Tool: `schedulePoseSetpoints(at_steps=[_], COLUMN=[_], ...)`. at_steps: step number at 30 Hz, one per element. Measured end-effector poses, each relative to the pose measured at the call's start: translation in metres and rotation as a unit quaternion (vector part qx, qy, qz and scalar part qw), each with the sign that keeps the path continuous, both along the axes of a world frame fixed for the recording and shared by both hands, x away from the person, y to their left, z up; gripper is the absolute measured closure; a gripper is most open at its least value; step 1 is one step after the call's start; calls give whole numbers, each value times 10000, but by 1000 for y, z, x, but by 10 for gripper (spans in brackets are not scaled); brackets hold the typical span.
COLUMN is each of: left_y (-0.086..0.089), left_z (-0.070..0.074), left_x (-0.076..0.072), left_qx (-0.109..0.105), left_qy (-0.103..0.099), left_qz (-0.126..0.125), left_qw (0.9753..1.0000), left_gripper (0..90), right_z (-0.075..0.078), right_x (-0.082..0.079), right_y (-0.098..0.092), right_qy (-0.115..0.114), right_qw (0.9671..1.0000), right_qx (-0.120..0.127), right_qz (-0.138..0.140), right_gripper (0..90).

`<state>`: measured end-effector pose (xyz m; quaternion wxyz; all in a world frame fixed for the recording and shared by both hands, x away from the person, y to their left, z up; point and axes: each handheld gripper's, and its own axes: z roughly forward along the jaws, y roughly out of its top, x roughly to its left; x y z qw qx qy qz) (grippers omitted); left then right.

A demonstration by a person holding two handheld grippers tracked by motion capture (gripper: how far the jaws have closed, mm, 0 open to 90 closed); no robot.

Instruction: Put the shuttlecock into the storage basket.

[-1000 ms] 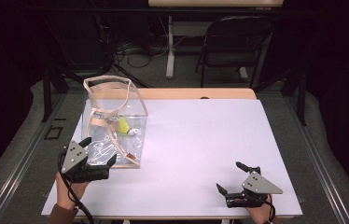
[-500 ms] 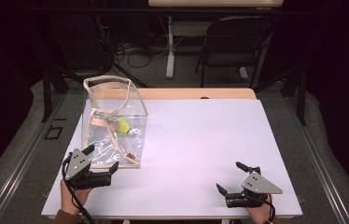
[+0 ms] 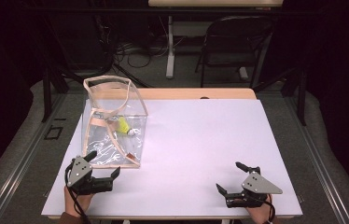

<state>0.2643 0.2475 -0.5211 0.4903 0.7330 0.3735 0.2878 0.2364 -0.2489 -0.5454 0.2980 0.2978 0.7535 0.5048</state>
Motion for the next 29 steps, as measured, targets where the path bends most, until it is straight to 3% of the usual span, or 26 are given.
schedulePoseSetpoints(at_steps=[13, 18, 29], left_y=[2, -4, -5], left_z=[-24, -34, -35], left_x=[-5, -4, -2], left_qx=[-41, 160, 193], left_qy=[-23, 86, 93], left_qz=[-150, -295, -305], left_qw=[9999, 9994, 9993], left_gripper=[0, 0, 0], right_z=[0, 0, 0], right_x=[0, 0, 0], right_y=[0, 0, 0], right_qy=[10, -2, 2], right_qw=[10000, 10000, 10000], right_qx=[-20, -23, -33], right_qz=[9, 34, 65], right_gripper=[14, 14, 13])
